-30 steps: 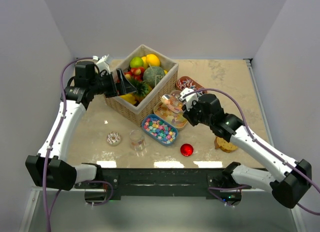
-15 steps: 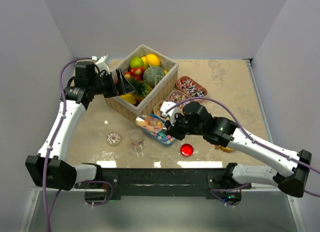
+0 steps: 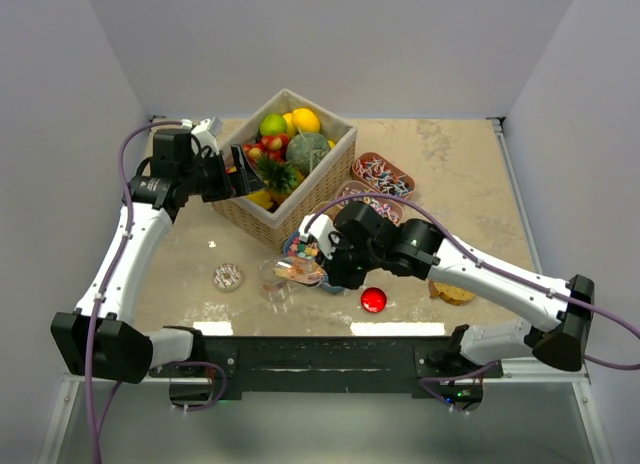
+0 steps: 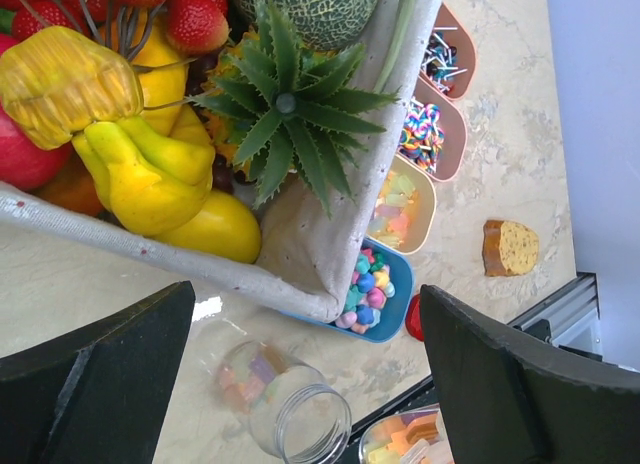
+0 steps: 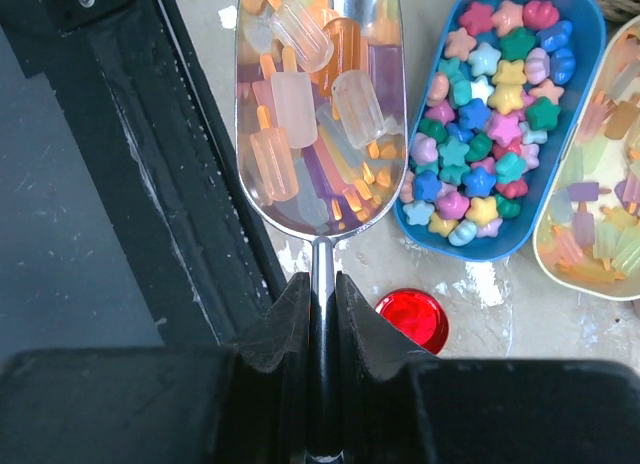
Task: Pack the candies
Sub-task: Place the fake candies in the packing bottle.
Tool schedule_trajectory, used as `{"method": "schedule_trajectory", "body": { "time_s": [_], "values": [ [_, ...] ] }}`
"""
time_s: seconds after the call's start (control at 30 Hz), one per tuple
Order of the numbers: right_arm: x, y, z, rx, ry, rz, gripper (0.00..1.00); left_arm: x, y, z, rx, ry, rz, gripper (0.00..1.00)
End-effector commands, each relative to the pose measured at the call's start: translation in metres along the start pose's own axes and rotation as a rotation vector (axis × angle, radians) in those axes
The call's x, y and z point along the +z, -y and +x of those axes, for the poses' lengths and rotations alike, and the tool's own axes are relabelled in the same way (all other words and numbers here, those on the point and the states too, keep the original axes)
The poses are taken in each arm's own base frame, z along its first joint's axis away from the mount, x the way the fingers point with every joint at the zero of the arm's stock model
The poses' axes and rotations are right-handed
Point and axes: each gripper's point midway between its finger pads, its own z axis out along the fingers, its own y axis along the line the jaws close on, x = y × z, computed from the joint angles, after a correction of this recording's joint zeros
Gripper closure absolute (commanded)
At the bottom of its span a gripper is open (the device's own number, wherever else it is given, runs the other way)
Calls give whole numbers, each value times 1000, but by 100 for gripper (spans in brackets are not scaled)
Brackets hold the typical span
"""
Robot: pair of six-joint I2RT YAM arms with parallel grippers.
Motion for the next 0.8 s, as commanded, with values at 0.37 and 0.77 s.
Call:
{"method": "schedule_trajectory", "body": {
  "time_s": [0.37, 0.77],
  "values": [
    [-3, -3, -15, 20, -142, 0, 100, -11, -7, 3, 54, 47, -37, 0],
    [-6, -4, -29, 33, -209, -5, 100, -14, -13, 11, 65, 49, -58, 0]
  ]
}}
